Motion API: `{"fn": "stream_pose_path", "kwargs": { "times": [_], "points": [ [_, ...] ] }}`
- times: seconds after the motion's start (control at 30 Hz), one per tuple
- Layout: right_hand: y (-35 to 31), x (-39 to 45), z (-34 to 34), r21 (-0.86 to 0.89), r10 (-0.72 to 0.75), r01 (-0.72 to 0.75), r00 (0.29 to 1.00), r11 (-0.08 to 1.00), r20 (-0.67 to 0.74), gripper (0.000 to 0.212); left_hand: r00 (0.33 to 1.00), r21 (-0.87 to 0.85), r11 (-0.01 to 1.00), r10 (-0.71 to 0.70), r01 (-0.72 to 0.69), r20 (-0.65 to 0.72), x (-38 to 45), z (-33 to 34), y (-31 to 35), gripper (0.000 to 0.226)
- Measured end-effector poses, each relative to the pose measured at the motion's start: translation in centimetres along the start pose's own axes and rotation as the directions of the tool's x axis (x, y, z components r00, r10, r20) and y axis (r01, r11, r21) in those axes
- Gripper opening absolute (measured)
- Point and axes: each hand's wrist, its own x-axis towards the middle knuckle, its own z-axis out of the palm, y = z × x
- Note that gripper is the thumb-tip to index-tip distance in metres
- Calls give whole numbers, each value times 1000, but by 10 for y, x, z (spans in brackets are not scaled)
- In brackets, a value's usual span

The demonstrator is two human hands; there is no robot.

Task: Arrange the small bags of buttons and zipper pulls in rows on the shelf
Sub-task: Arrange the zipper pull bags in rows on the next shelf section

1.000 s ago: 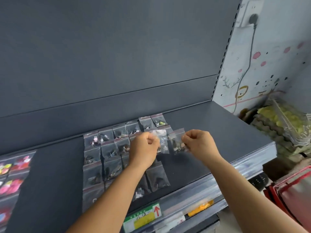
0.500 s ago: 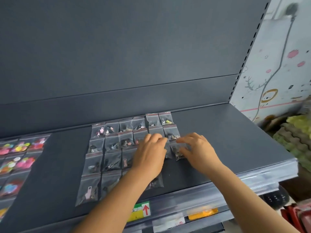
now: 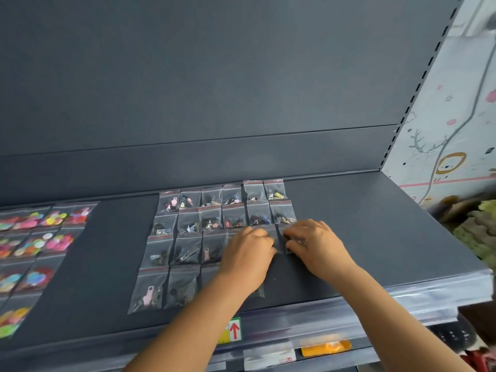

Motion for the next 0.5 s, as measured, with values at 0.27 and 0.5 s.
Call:
{"fn": "stream_pose_path", "kwargs": {
  "times": [0.27, 0.5],
  "points": [
    [-6, 1, -4, -91, 16, -15, 1000, 996, 4, 22, 999, -6, 999, -40, 40, 6, -4, -7, 2, 30],
    [-45, -5, 3, -127, -49, 48, 999, 991, -5, 52, 983, 5, 989, -144, 145, -112, -37, -31, -28, 49]
  ]
}}
